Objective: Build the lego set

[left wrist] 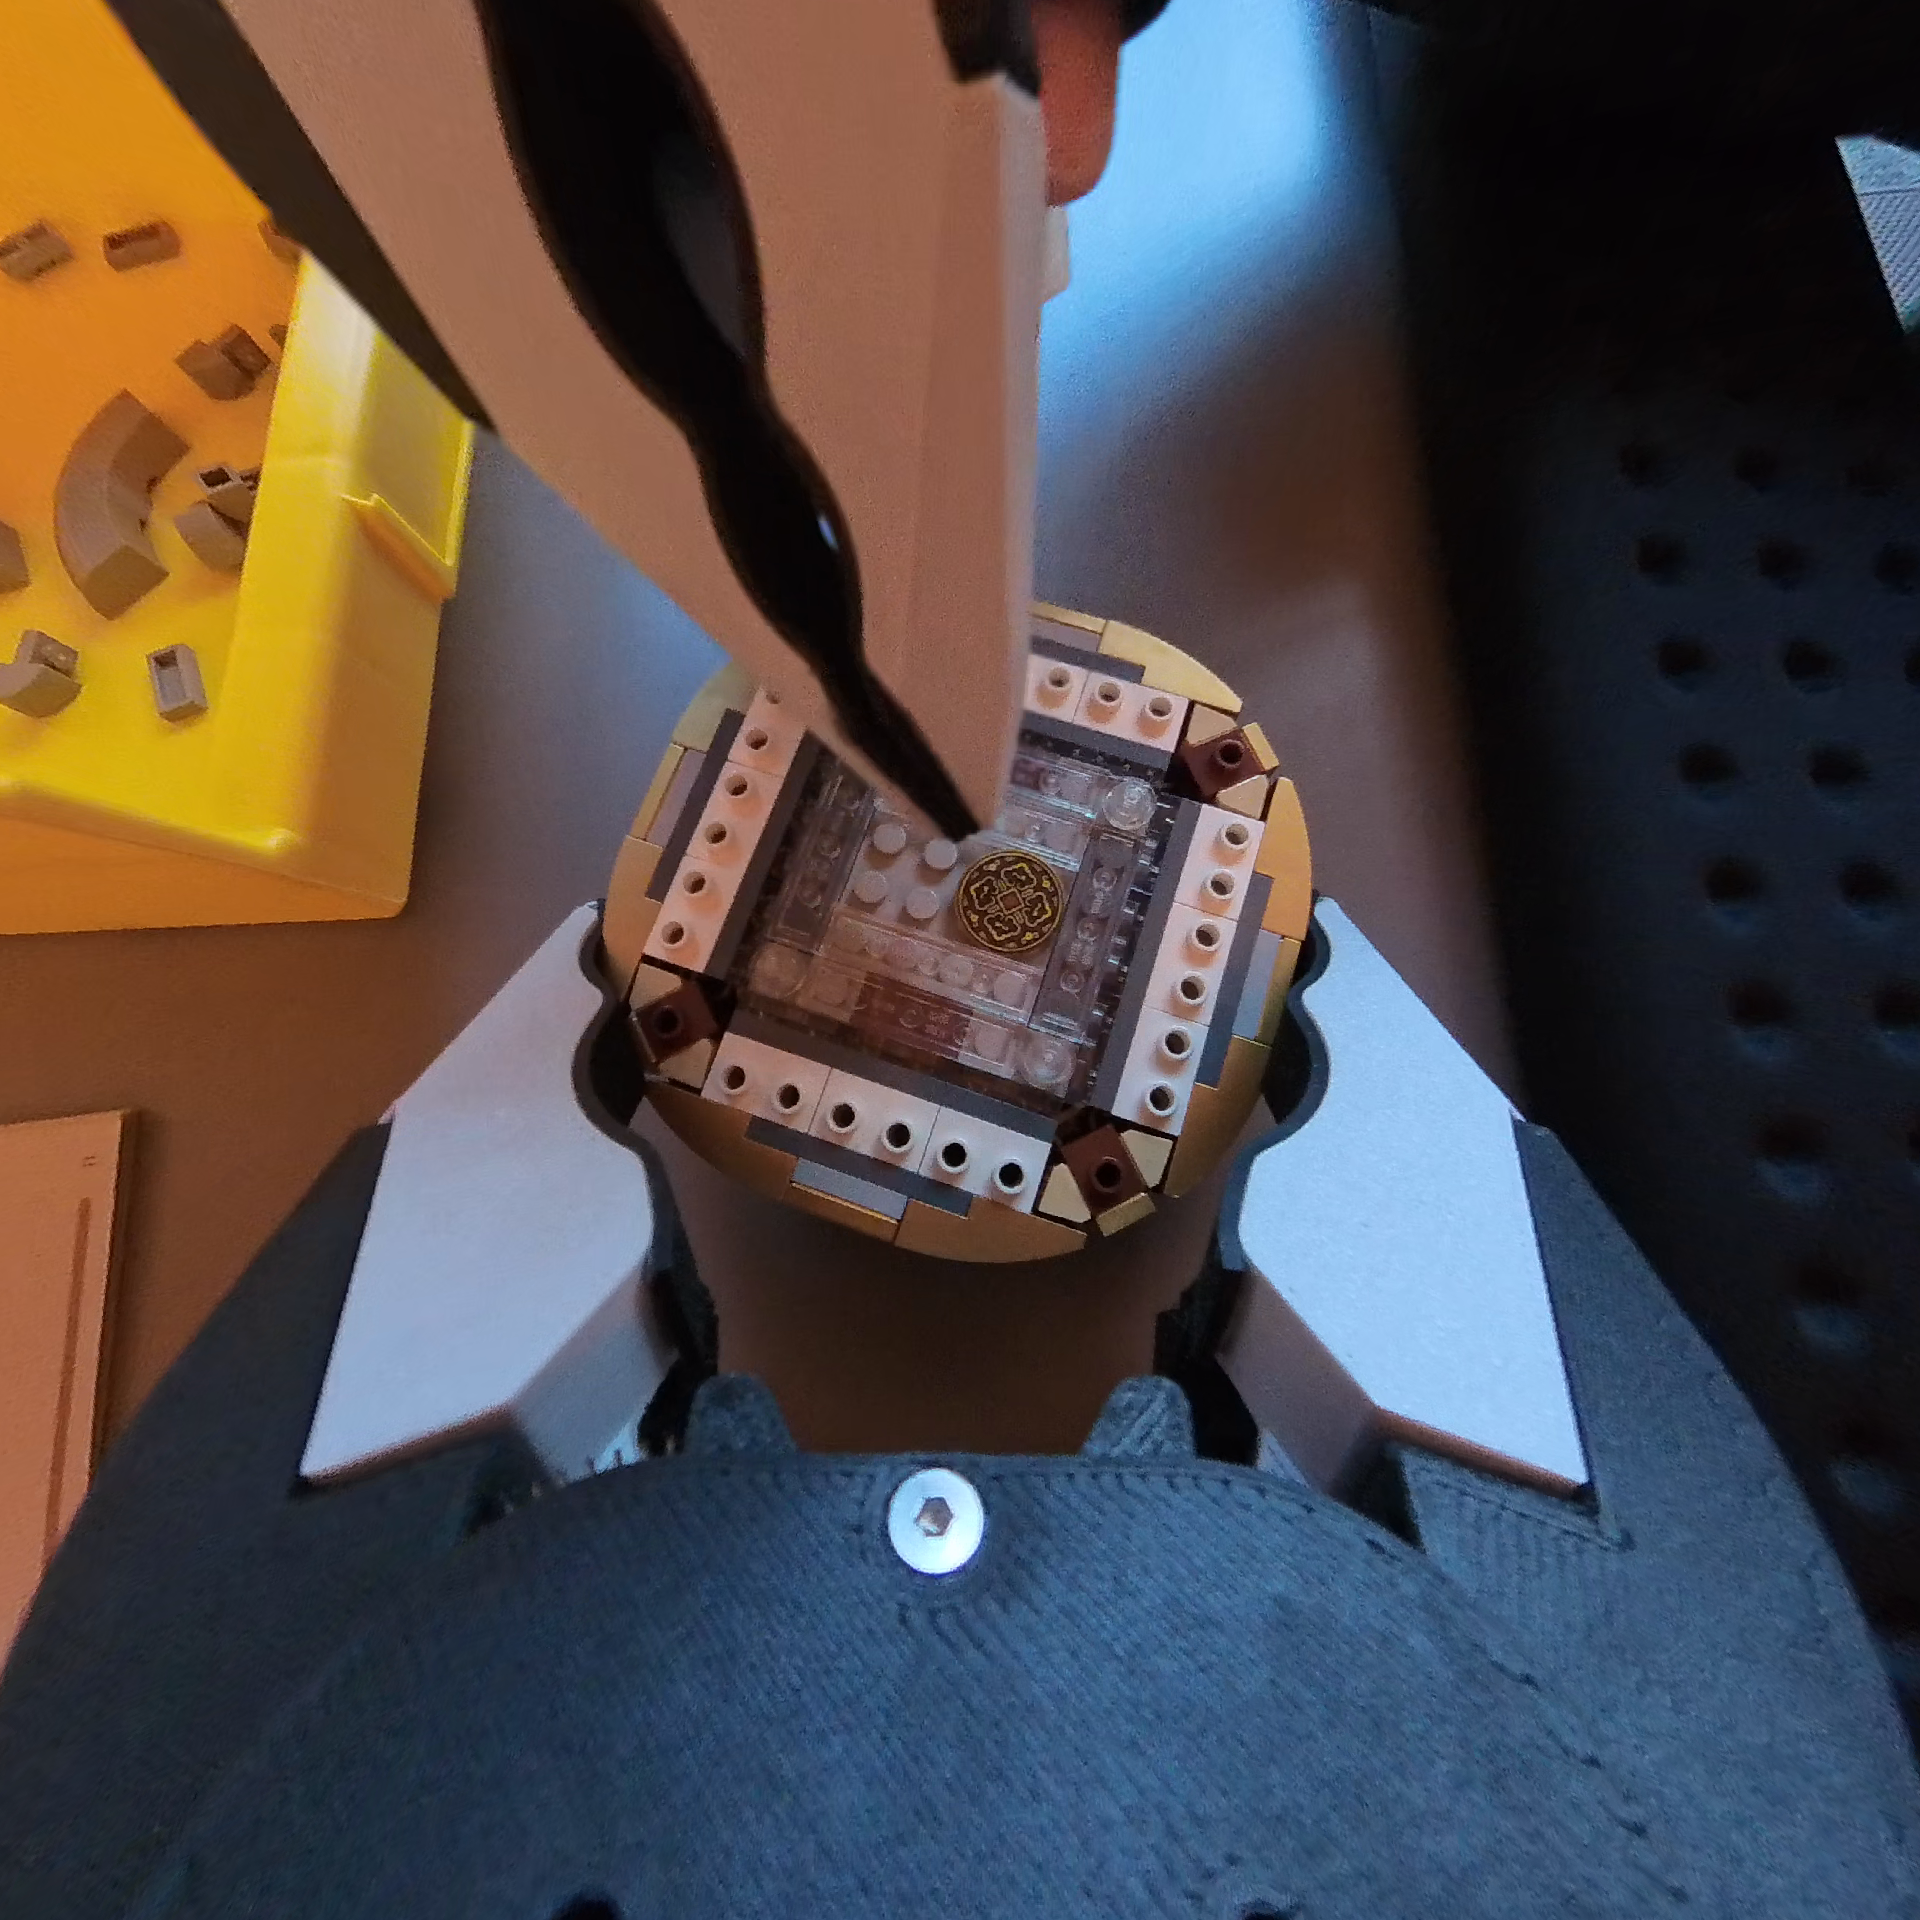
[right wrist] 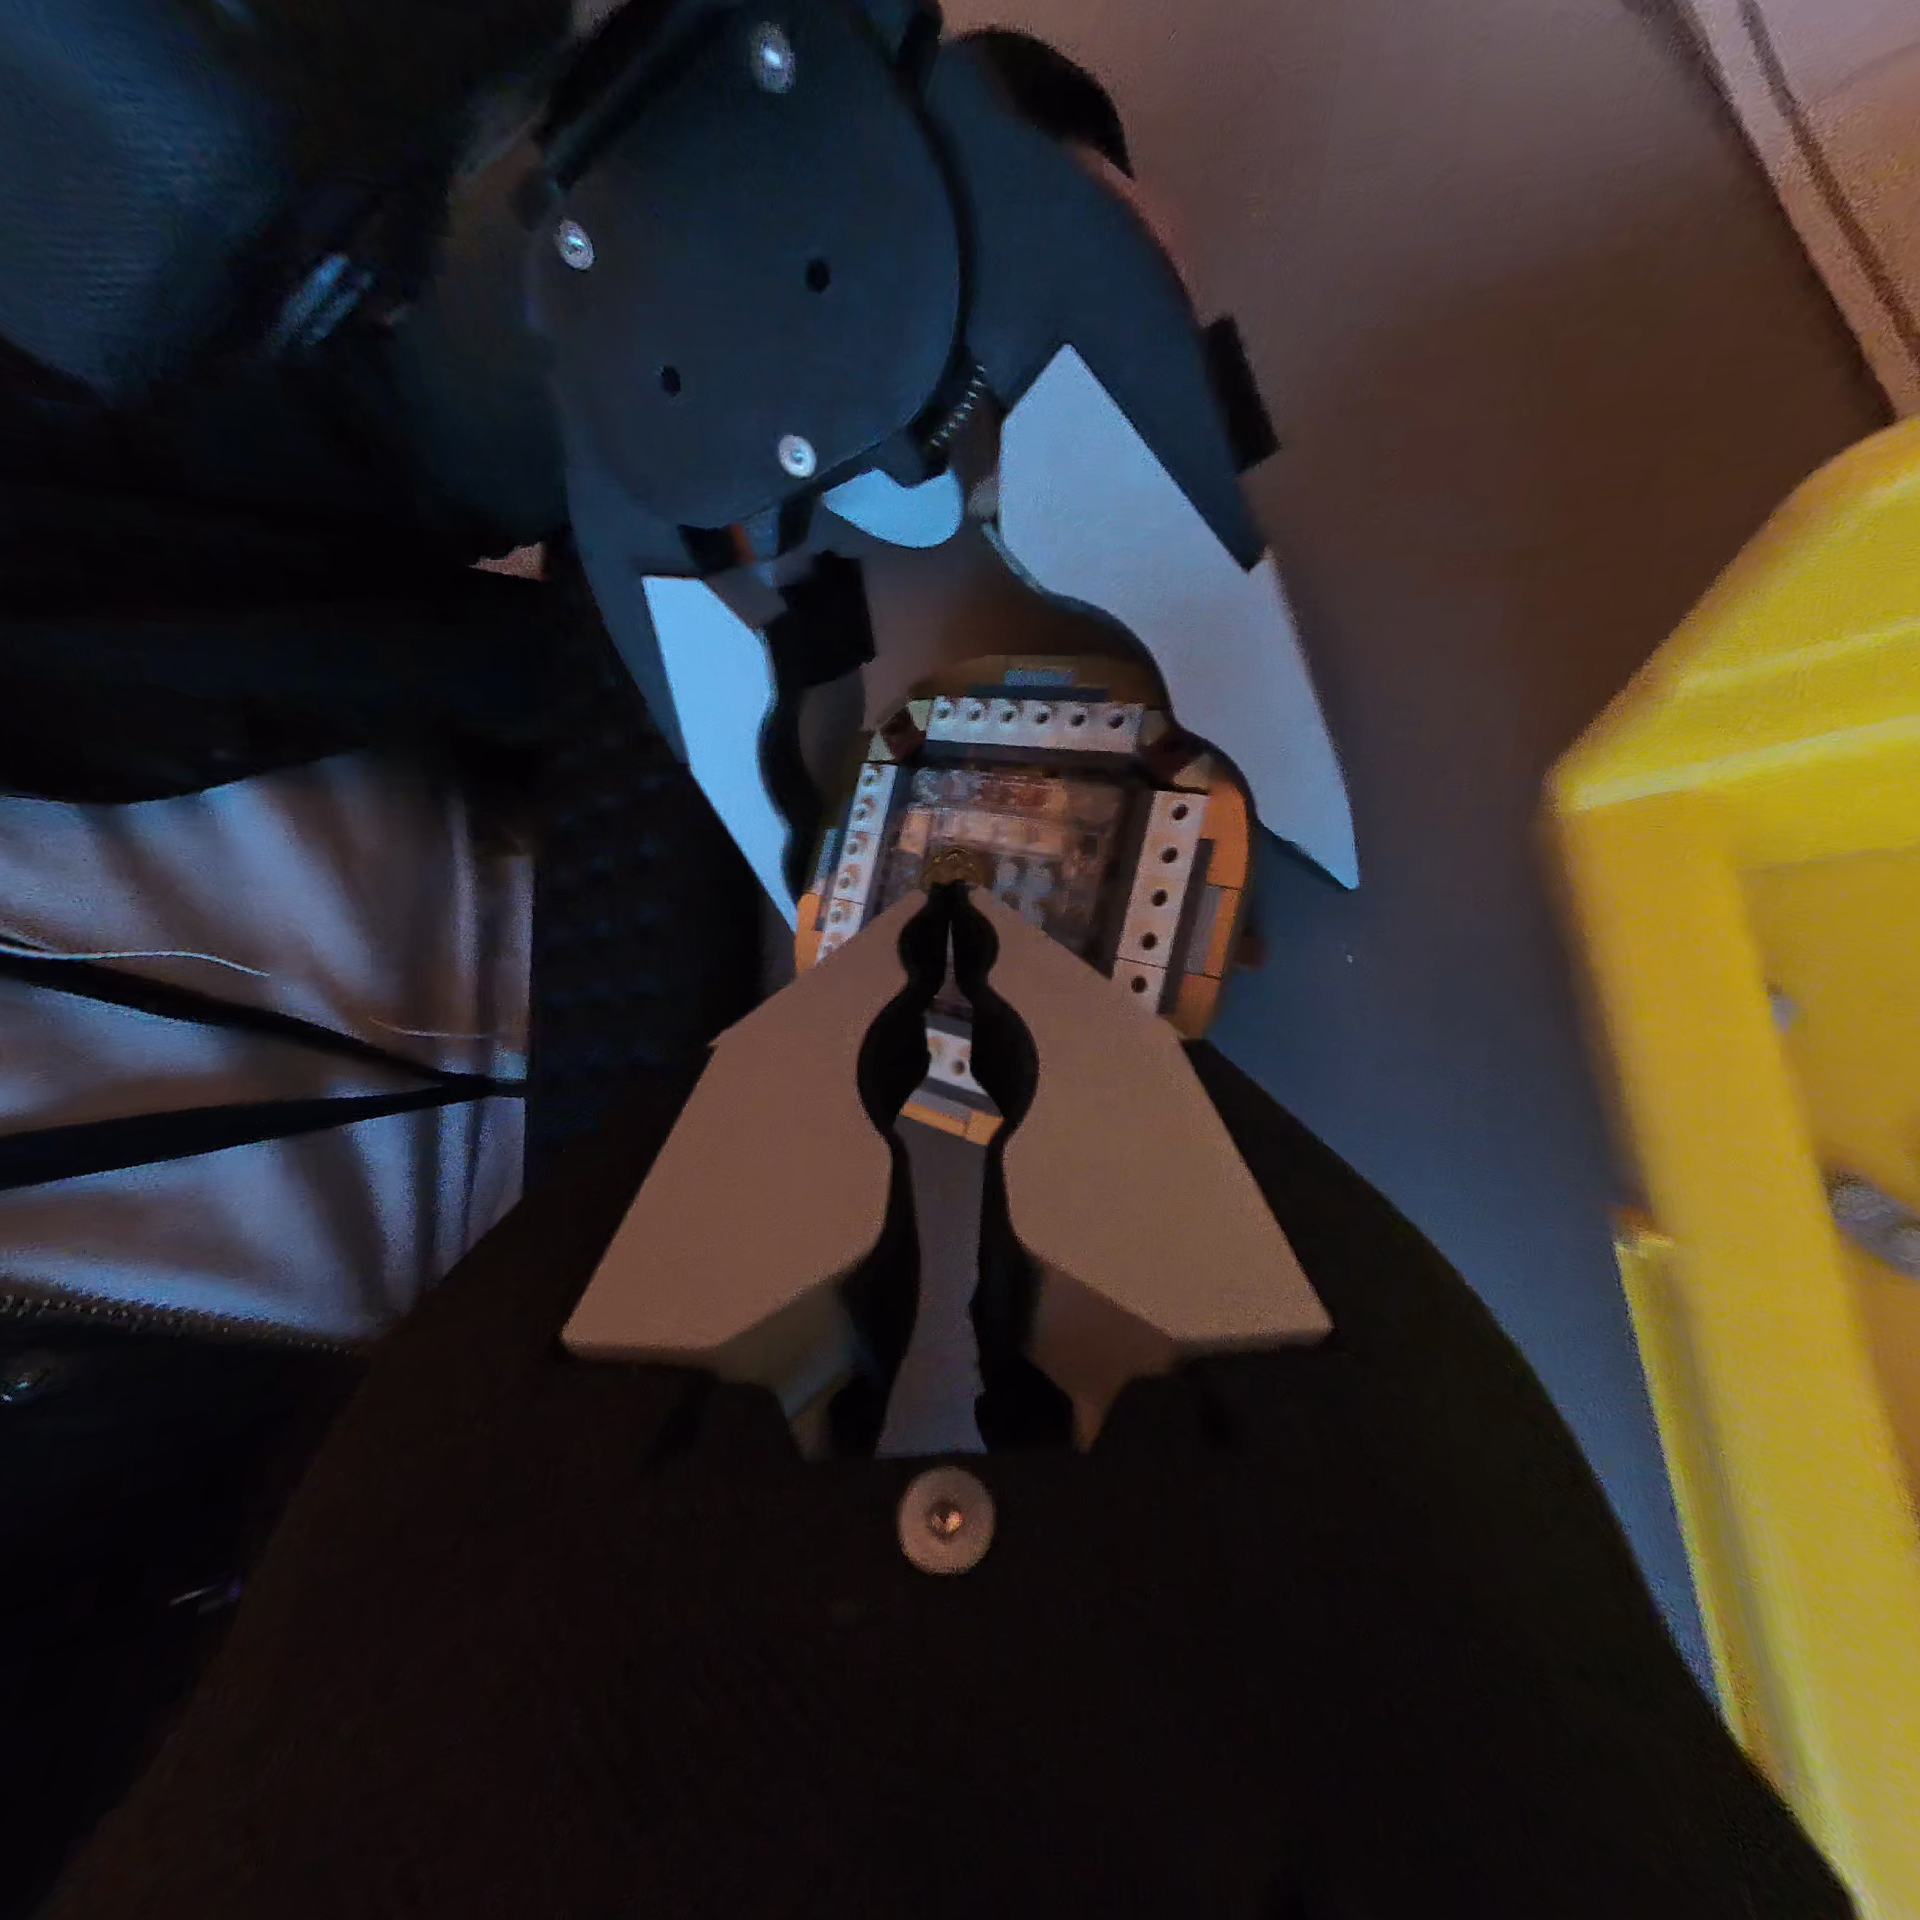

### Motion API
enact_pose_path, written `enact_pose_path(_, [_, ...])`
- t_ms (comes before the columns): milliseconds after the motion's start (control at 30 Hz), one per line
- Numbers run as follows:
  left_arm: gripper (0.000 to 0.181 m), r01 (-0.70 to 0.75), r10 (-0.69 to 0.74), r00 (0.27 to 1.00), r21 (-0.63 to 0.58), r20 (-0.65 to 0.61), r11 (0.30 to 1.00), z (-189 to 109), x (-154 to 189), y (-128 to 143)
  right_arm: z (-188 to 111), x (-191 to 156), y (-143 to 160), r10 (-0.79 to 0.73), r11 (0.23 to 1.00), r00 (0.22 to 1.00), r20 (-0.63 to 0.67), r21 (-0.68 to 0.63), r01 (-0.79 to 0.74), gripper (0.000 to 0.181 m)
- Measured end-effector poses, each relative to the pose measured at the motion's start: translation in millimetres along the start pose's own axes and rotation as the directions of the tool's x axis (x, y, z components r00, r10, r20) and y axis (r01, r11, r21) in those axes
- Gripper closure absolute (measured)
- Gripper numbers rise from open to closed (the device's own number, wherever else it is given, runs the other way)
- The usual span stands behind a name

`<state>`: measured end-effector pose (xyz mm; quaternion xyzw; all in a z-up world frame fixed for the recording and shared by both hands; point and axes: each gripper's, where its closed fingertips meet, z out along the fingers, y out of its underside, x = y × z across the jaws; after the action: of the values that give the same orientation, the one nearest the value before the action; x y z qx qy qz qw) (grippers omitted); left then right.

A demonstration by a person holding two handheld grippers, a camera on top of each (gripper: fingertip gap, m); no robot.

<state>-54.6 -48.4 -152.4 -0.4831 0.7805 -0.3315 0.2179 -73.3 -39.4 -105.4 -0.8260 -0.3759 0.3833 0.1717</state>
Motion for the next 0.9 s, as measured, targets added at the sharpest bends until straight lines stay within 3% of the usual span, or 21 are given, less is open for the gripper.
enact_pose_path(133, [0.058,0.003,-0.003,1.0,-0.01,0.006,1.0,0.1,-0.2,0.4,-0.4,1.6,3.2,-0.006,0.999,0.997,-0.083,0.052,0.011,0.171])
enact_pose_path(233, [0.058,0.004,-0.004,1.0,-0.019,0.009,1.0,0.1,-0.2,0.8,5.8,0.5,3.1,-0.15,0.984,0.972,-0.182,0.071,0.165,0.158])
enact_pose_path(333, [0.058,-0.002,0.002,1.0,-0.019,0.004,1.0,-0.3,0.9,1.2,8.7,0.9,5.2,-0.304,0.944,0.912,-0.276,0.042,0.328,0.162])
enact_pose_path(400, [0.058,-0.004,0.004,1.0,-0.021,0.001,1.0,-0.4,1.5,1.4,10.0,-1.0,5.4,-0.286,0.948,0.924,-0.255,0.068,0.312,0.169])
enact_pose_path(700, [0.058,-0.01,0.01,1.0,-0.025,-0.003,1.0,-0.3,3.1,1.4,12.6,-2.6,7.0,-0.311,0.934,0.923,-0.228,0.104,0.341,0.169])
enact_pose_path(900, [0.058,-0.007,0.007,1.0,-0.029,-0.002,1.0,-0.4,3.2,1.8,12.8,-2.9,6.9,-0.44,0.885,0.838,-0.323,0.004,0.466,0.171])
